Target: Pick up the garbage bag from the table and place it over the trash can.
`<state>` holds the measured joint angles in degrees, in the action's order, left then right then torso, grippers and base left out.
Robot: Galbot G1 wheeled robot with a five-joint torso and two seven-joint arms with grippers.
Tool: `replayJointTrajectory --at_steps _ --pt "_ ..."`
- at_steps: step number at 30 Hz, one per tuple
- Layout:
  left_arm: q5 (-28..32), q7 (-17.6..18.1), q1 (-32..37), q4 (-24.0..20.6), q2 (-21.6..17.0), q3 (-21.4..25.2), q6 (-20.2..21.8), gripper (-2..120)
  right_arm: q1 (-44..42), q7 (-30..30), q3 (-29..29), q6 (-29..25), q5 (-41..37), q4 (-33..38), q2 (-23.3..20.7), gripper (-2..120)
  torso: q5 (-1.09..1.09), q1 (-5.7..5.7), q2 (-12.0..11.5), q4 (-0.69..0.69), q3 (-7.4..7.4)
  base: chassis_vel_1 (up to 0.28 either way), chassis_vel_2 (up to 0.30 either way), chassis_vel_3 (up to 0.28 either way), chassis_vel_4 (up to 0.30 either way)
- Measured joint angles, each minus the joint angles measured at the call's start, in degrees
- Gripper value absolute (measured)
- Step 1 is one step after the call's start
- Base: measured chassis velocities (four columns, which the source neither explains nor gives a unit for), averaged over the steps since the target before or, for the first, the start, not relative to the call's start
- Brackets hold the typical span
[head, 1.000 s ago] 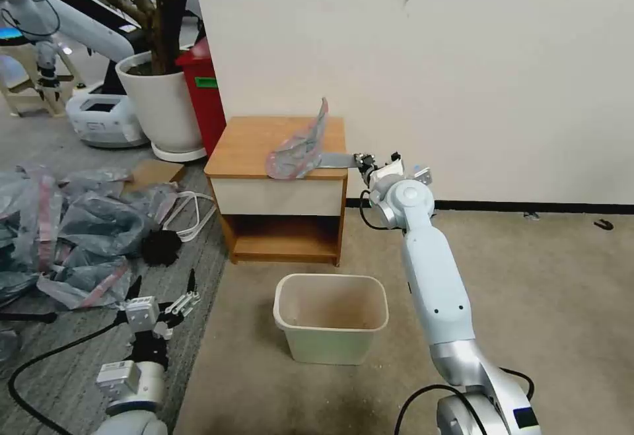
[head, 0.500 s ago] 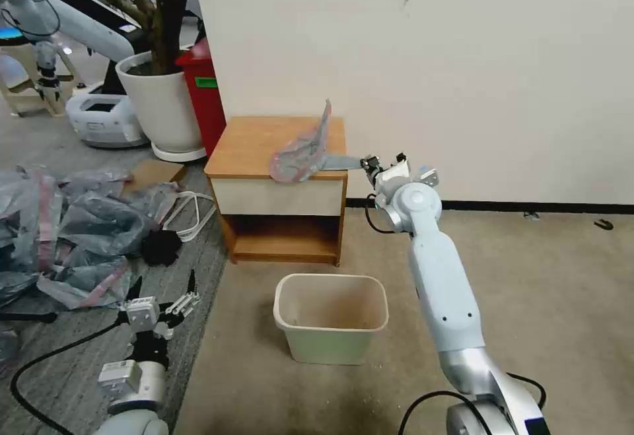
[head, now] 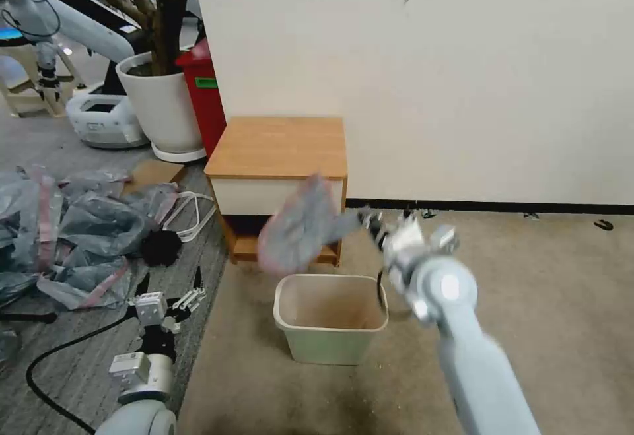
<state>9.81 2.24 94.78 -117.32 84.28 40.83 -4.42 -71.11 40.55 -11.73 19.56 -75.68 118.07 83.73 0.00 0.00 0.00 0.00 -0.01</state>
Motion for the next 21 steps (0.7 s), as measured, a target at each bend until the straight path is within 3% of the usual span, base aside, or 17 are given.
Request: replayJointTrajectory --at_steps 6,11,21 --pt "-0.23 -0.03 0.39 -0.31 0.3 0.03 -0.18 100 -3.5 -0.19 2.29 -0.96 2.81 -0.3 1.31 0 0.0 0.0 0.0 0.01 0.0 0.0 0.0 0.0 0.0" --pt "-0.62 -0.09 1.06 -0.75 0.73 0.07 -0.44 100 -5.31 -0.4 3.12 -1.21 4.85 1.03 -0.08 0 0.0 0.0 0.0 0.01 0.0 0.0 0.0 0.0 0.0" --pt "-0.66 -0.13 1.19 -1.16 0.37 -0.34 -0.85 100 -5.56 -3.48 5.38 -3.69 15.62 -2.58 -1.17 0 0.01 0.0 0.0 0.01 0.0 0.0 0.0 0.0 0.0"
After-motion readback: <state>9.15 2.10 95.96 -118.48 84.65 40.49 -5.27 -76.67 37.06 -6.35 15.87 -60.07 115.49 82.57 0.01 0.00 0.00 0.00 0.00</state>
